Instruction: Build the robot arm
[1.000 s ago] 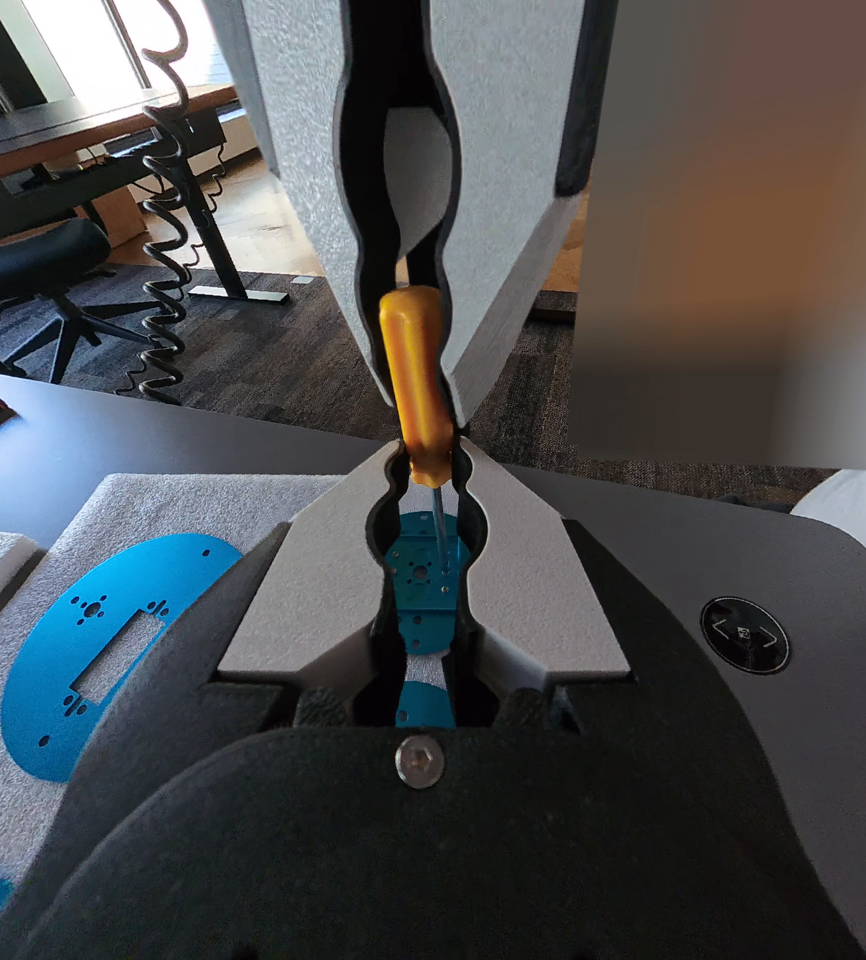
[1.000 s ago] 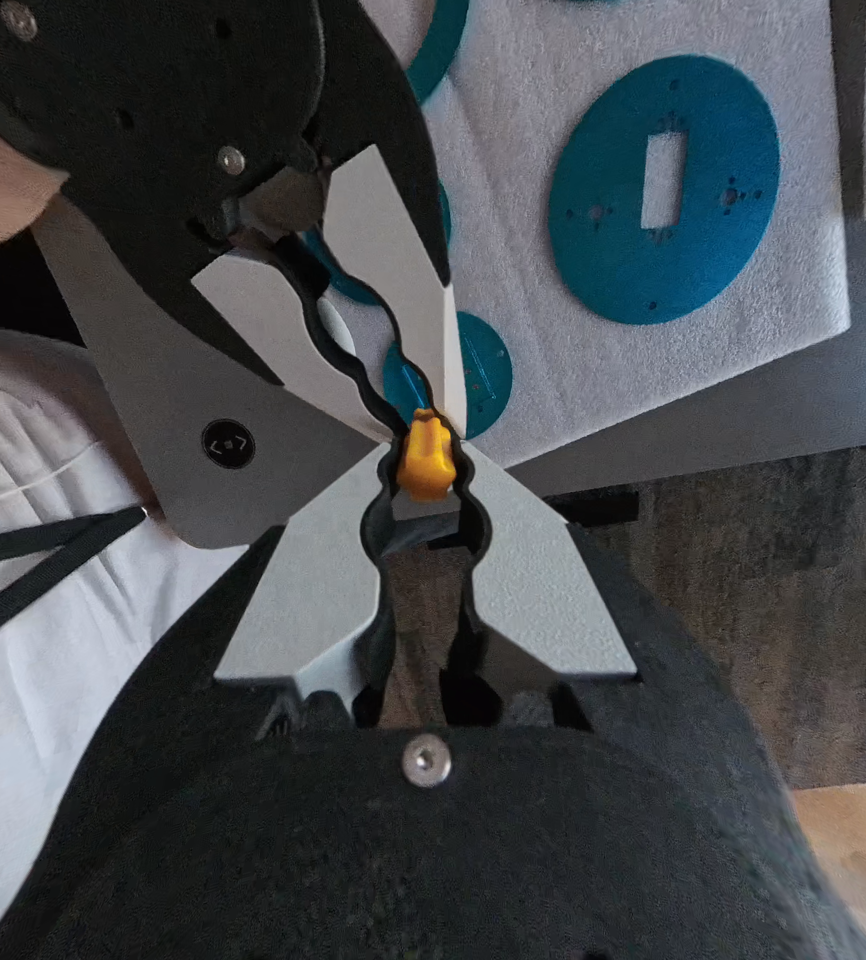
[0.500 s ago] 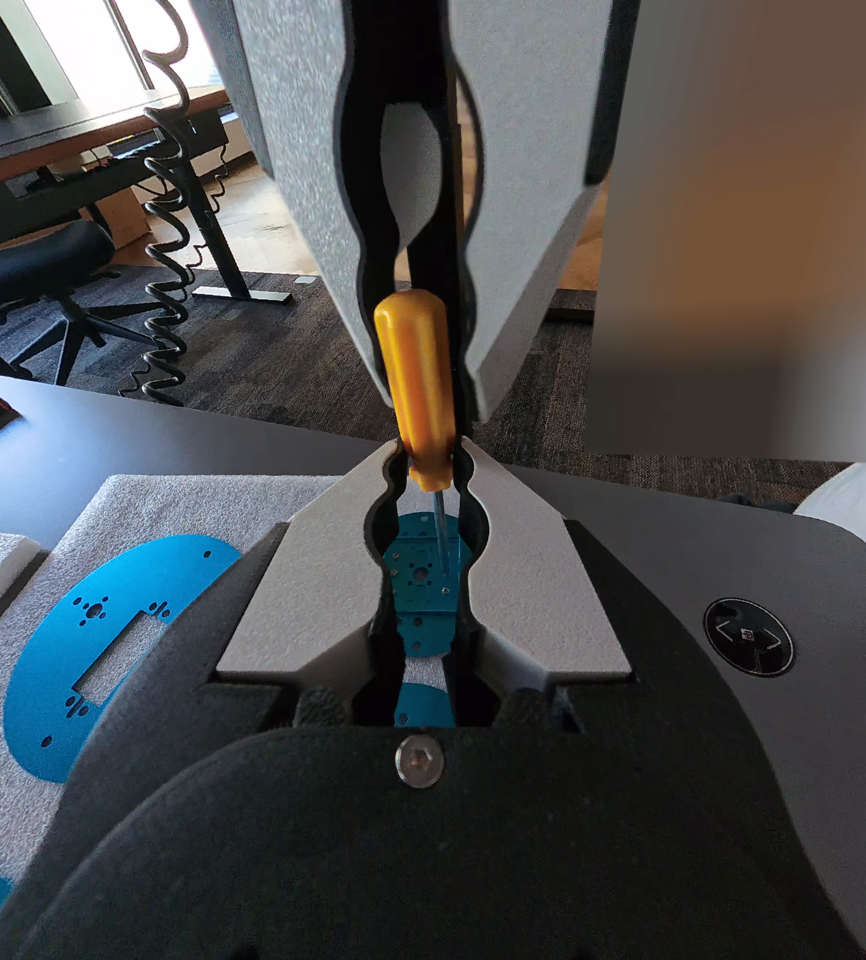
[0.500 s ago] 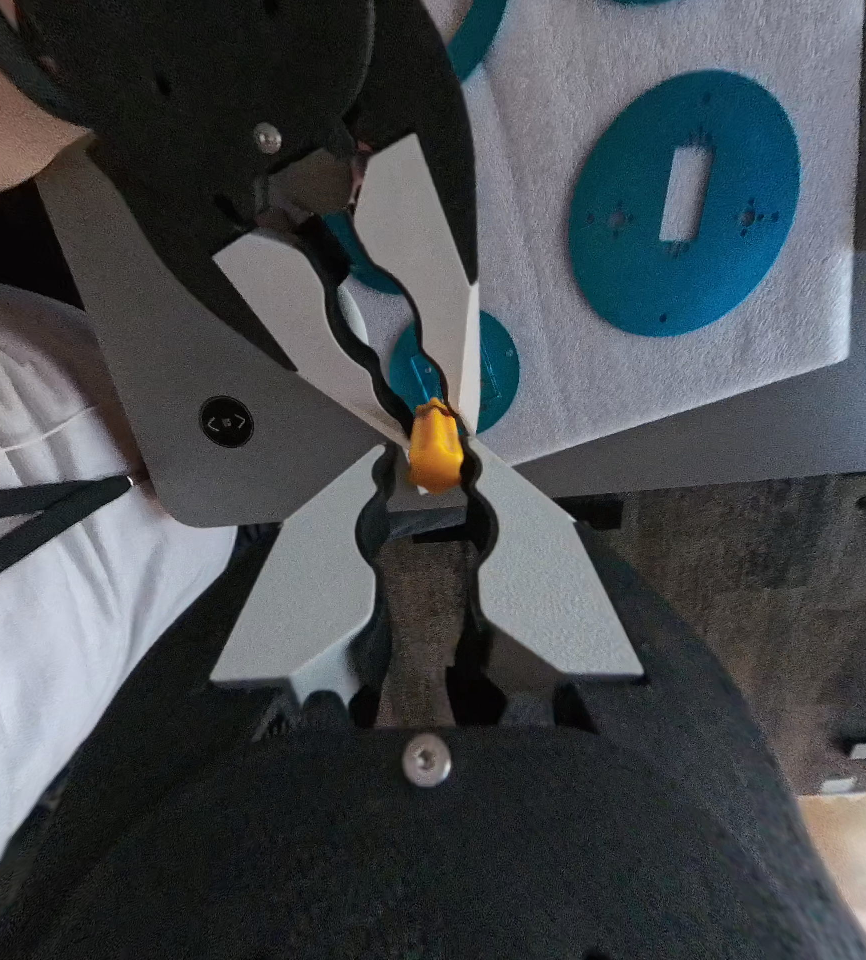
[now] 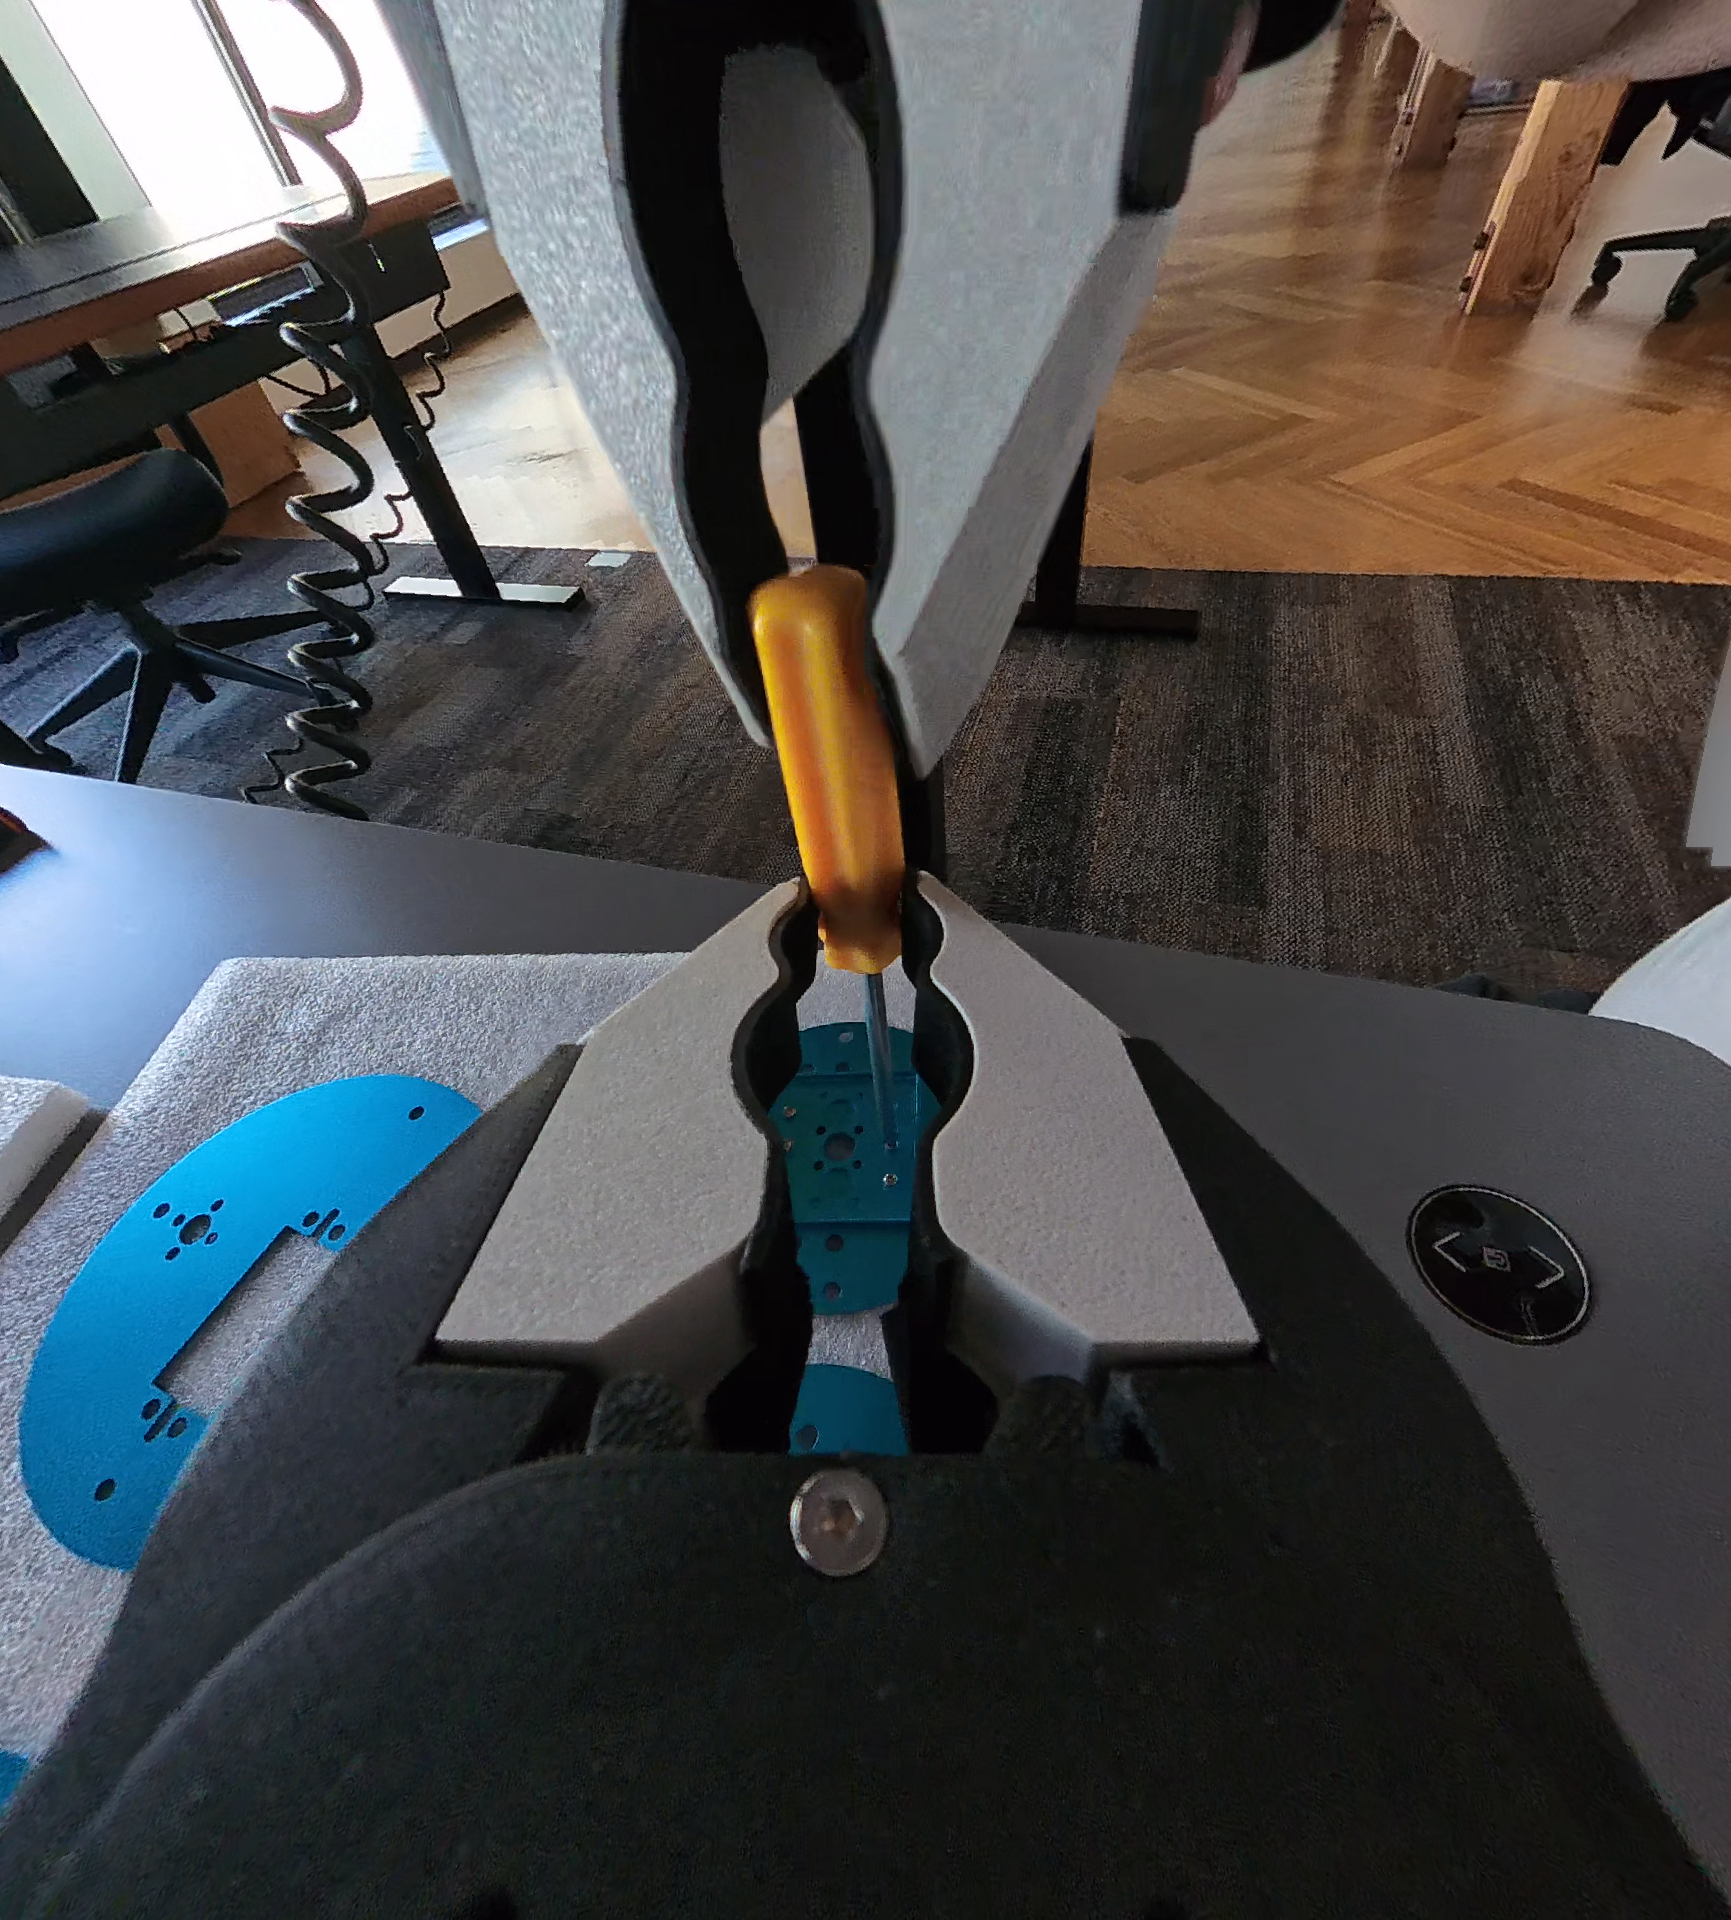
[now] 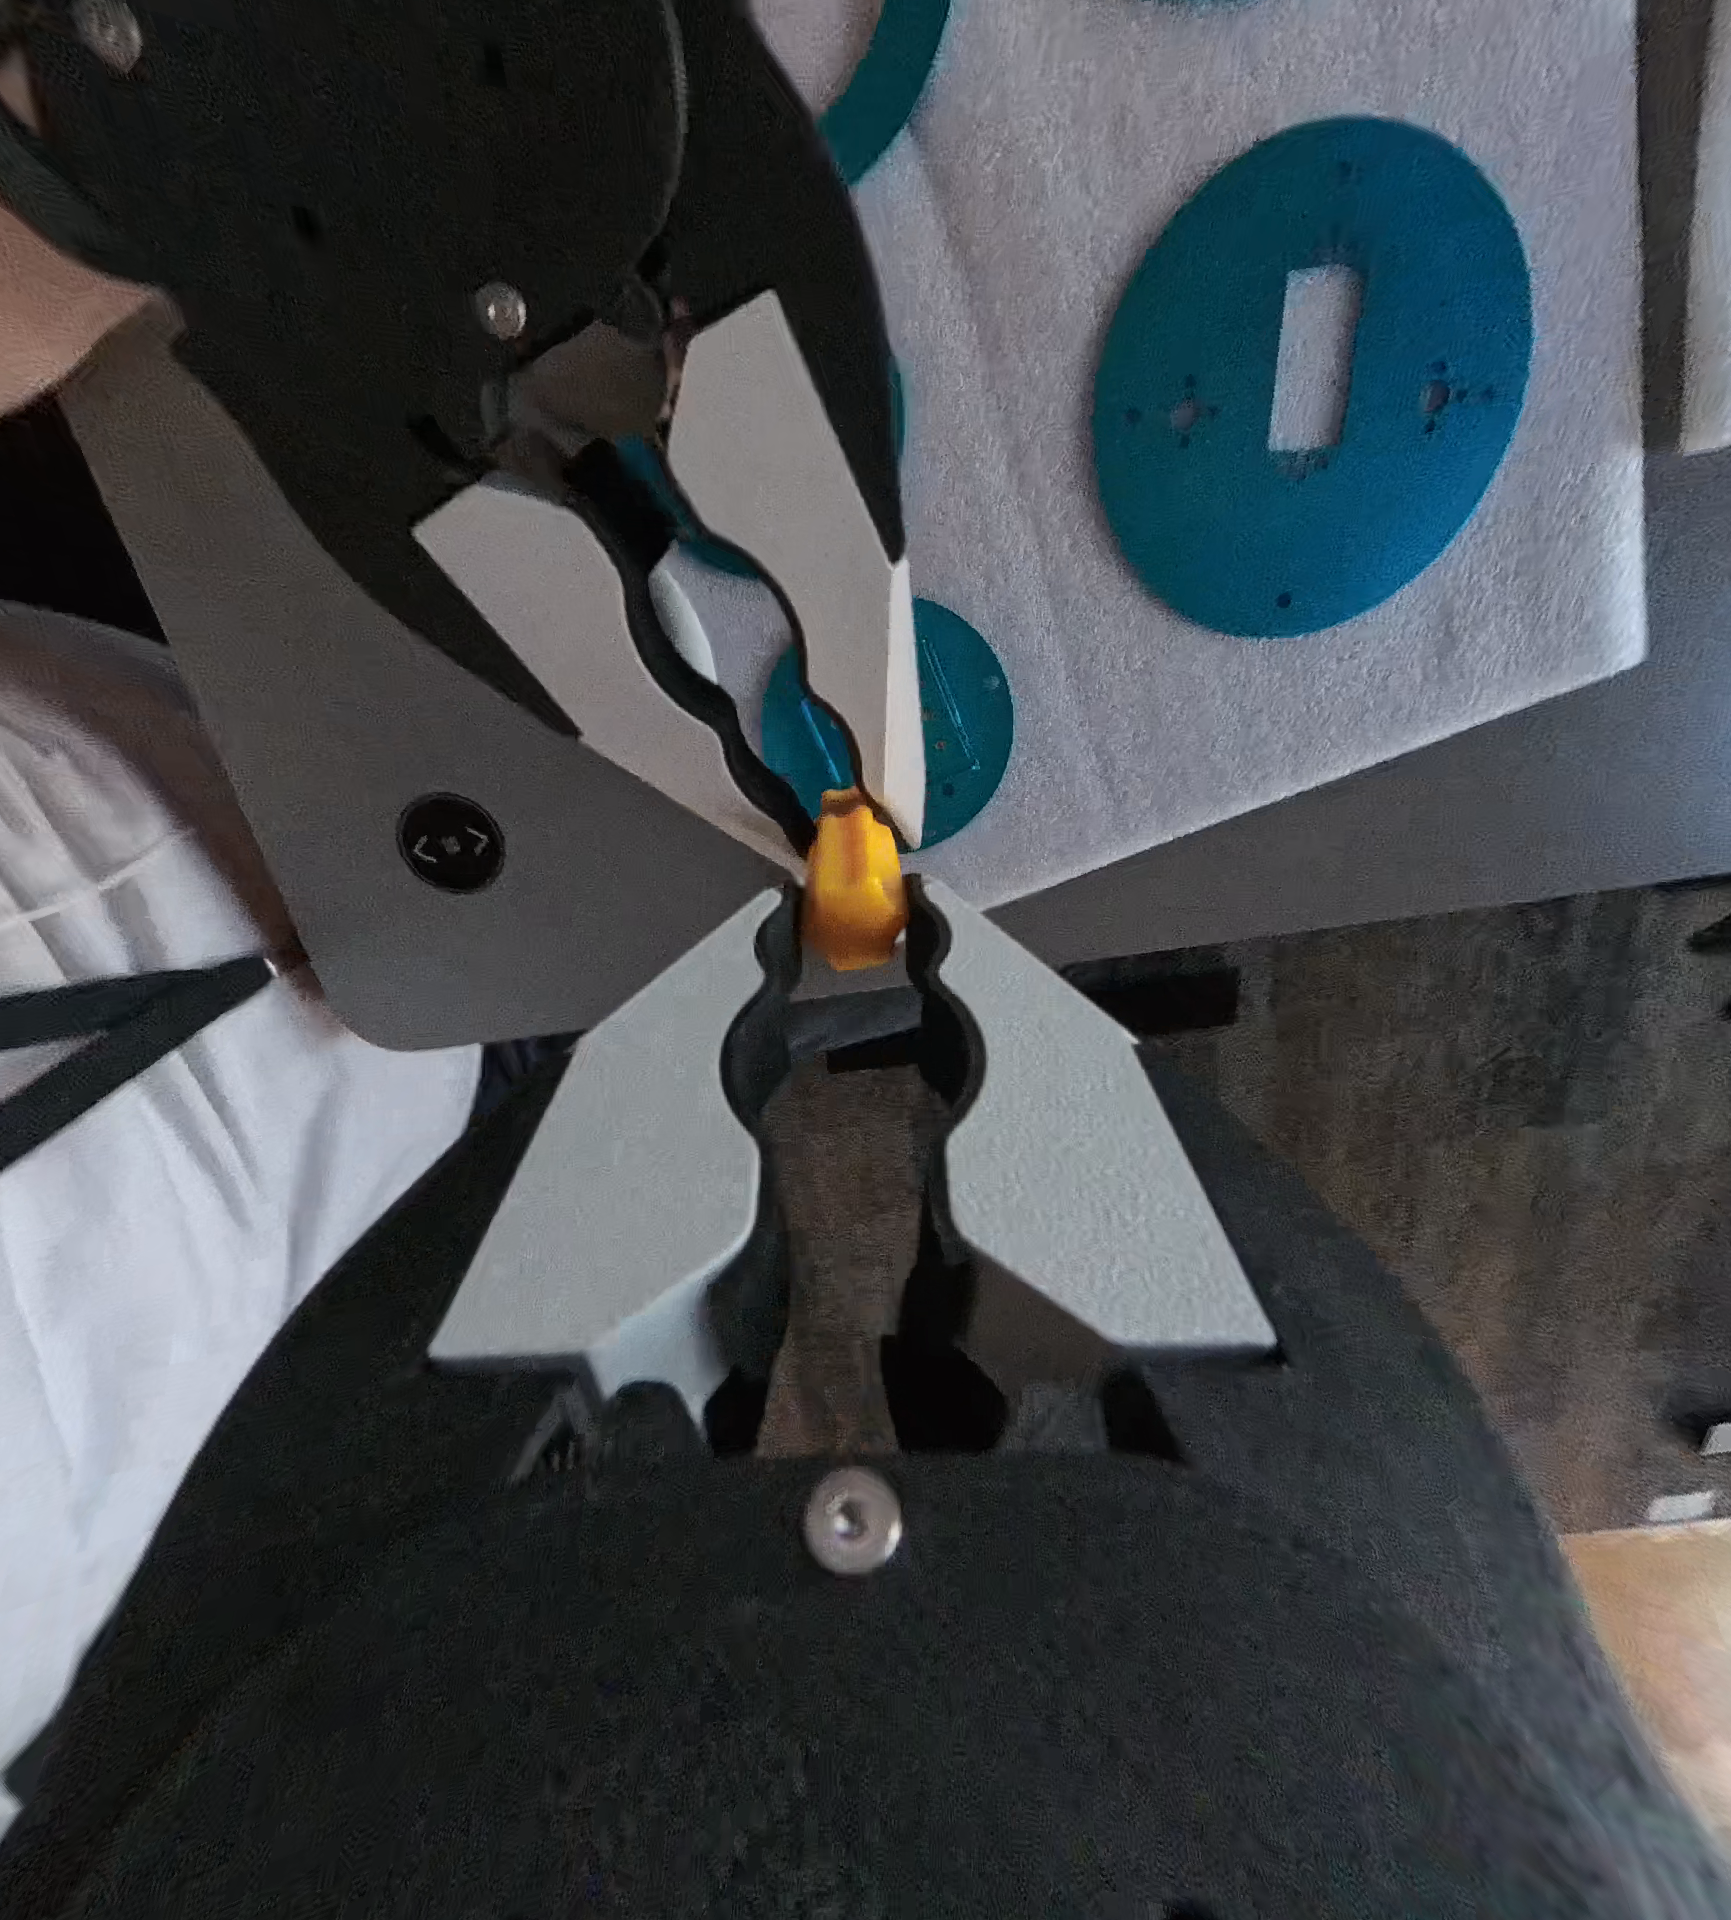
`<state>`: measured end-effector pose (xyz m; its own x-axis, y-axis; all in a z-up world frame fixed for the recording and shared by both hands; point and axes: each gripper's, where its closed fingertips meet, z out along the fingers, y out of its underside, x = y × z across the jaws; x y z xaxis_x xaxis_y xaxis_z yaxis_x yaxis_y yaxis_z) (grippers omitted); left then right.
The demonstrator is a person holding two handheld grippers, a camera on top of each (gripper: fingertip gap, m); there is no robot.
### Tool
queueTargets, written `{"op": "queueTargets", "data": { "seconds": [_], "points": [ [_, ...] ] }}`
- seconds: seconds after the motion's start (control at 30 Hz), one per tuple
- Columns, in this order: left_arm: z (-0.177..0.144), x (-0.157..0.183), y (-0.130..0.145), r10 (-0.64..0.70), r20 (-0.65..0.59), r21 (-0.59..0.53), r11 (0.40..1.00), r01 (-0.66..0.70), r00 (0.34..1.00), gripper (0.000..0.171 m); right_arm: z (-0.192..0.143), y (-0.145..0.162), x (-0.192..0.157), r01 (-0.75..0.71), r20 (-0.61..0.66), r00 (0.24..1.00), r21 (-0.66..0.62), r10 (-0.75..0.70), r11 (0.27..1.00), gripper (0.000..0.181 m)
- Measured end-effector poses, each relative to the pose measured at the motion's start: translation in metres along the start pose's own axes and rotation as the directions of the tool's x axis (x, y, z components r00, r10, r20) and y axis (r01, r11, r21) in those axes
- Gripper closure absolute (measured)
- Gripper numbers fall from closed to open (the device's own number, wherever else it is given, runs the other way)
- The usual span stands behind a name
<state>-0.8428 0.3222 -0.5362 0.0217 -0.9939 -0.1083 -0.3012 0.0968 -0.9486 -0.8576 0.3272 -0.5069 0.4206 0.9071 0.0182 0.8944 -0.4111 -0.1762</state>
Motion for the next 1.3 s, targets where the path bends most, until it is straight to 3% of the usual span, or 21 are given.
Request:
{"op": "queueTargets", "data": {
  "seconds": [0.1,0.17,0.33,0.47,0.57,0.9,0.97,1.03,1.13,1.2,1.3],
  "points": [
    [0.0,-0.001,0.0,-0.009,-0.003,0.0,1.0,0.009,1.0,0.158,0.001,0.001,0.003,0.231,-0.062,0.971,-0.02,-0.232,0.973,0.162],
    [-0.001,-0.001,0.001,-0.011,-0.006,-0.001,1.0,0.011,1.0,0.158,0.001,-0.001,0.004,0.251,-0.081,0.964,-0.02,-0.252,0.968,0.162],
    [0.001,-0.002,0.0,-0.028,-0.002,-0.005,1.0,0.028,1.0,0.155,0.004,0.0,-0.001,-0.149,0.017,0.989,0.019,0.148,0.989,0.163],
    [0.001,0.001,0.0,-0.013,-0.01,0.001,1.0,0.013,1.0,0.156,0.002,0.001,-0.005,0.044,0.013,0.999,0.012,-0.045,0.999,0.162],
    [0.002,0.002,-0.001,-0.013,-0.015,0.0,1.0,0.013,1.0,0.156,-0.004,-0.013,-0.006,0.16,0.004,0.987,0.102,-0.161,0.982,0.165],
    [0.002,0.001,0.0,-0.014,-0.013,-0.001,1.0,0.014,1.0,0.156,0.0,-0.004,-0.003,0.276,-0.02,0.961,0.007,-0.276,0.961,0.164],
    [0.0,0.001,0.0,-0.018,-0.017,-0.001,1.0,0.018,1.0,0.156,0.0,-0.006,-0.004,0.206,0.004,0.978,0.016,-0.206,0.978,0.165],
    [0.0,-0.001,0.001,-0.025,-0.003,-0.005,1.0,0.025,1.0,0.156,0.001,-0.007,-0.002,0.048,0.033,0.998,0.032,-0.049,0.998,0.164],
    [0.001,-0.003,0.001,-0.028,0.01,-0.011,1.0,0.028,1.0,0.156,0.001,-0.006,0.002,-0.215,0.047,0.976,0.081,0.212,0.973,0.163],
    [0.001,-0.001,0.001,-0.007,0.007,-0.009,1.0,0.007,1.0,0.156,0.0,-0.004,-0.001,-0.139,0.01,0.99,0.085,0.139,0.987,0.164],
    [0.0,-0.001,0.0,-0.019,-0.001,-0.005,1.0,0.019,1.0,0.156,0.0,-0.009,-0.008,0.061,0.001,0.998,0.098,-0.061,0.993,0.147]
  ]
}}
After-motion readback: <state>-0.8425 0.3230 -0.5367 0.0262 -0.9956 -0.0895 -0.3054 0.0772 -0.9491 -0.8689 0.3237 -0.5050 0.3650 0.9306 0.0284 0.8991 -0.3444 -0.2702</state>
